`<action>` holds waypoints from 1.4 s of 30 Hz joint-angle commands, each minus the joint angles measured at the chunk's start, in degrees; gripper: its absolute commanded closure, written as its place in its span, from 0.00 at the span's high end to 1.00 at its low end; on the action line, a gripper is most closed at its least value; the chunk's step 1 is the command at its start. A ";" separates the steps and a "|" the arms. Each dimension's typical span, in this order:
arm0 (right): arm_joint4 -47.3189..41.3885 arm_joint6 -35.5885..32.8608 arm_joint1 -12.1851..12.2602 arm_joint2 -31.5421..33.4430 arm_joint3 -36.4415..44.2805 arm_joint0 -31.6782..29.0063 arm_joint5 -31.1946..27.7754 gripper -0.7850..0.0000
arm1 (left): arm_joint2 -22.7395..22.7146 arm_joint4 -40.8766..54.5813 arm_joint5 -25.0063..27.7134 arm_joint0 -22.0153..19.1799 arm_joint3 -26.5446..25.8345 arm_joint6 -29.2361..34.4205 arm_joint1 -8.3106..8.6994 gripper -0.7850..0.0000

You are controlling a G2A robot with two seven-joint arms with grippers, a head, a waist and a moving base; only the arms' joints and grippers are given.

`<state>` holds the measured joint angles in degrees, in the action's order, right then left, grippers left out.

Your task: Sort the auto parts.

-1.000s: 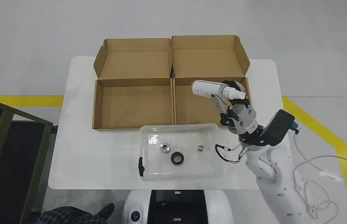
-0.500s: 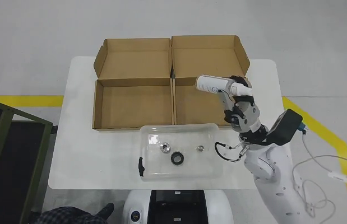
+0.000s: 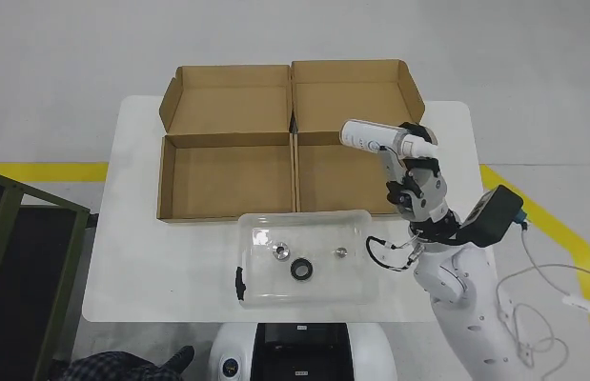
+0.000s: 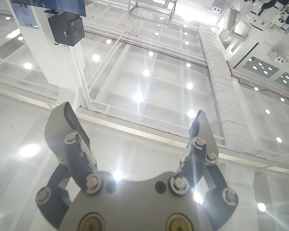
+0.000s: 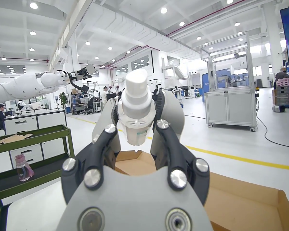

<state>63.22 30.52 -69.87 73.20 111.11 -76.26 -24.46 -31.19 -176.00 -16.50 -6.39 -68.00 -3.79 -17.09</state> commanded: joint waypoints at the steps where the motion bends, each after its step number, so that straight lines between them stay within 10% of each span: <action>1: 0.41 -0.26 -0.06 -0.24 -0.30 0.17 0.00 0.00 | 0.00 0.00 0.00 0.00 0.00 0.00 0.00 1.00; 42: 14.14 -25.53 0.61 -3.92 -16.36 6.77 -8.39 0.00 | 0.00 0.00 0.00 0.00 0.00 0.00 0.00 1.00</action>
<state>77.44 5.20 -69.20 69.65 95.31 -69.96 -32.73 -31.19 -176.00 -16.50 -6.39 -68.00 -3.79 -17.09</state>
